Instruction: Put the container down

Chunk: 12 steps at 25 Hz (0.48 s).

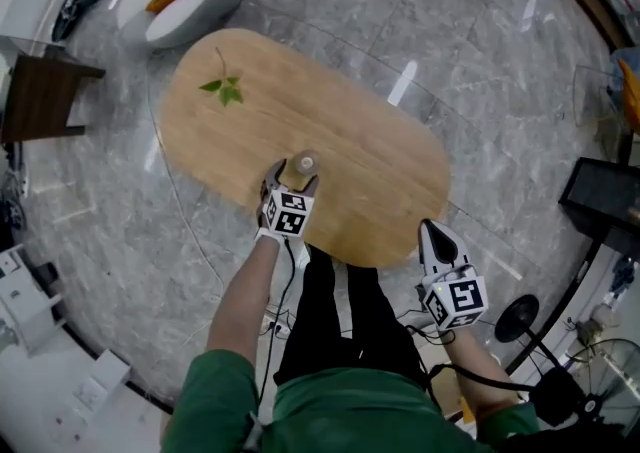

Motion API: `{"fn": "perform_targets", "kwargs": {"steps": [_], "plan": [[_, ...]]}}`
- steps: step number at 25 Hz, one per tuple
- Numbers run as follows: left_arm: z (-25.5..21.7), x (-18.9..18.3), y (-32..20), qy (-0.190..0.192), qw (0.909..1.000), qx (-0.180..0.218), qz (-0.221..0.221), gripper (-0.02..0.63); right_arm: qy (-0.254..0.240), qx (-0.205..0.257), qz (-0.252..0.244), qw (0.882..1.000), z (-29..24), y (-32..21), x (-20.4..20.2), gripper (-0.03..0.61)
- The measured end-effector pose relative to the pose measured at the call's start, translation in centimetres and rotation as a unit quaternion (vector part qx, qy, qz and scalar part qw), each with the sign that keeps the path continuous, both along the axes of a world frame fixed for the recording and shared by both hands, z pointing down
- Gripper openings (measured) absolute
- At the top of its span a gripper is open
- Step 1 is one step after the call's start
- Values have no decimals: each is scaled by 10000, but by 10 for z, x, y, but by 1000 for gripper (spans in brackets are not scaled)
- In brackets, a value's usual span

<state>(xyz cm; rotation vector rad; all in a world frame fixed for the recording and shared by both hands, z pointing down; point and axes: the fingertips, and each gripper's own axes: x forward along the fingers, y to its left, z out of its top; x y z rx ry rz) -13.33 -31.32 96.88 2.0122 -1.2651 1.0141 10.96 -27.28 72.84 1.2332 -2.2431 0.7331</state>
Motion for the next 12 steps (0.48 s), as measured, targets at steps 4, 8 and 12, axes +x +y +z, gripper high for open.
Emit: {"fn": "perform_targets", "kwargs": {"steps": [4, 8, 12], "plan": [[-86, -13, -18, 408, 9963, 500, -569, 357, -84, 603, 25, 9981, -51, -39, -9, 14], [-172, -14, -16, 601, 9909, 723, -964, 349, -288, 972, 127, 9948, -109, -67, -15, 14], [-247, -22, -12, 614, 9812, 1097, -1462, 156, -550, 1263, 169, 9903, -161, -81, -24, 14]]}}
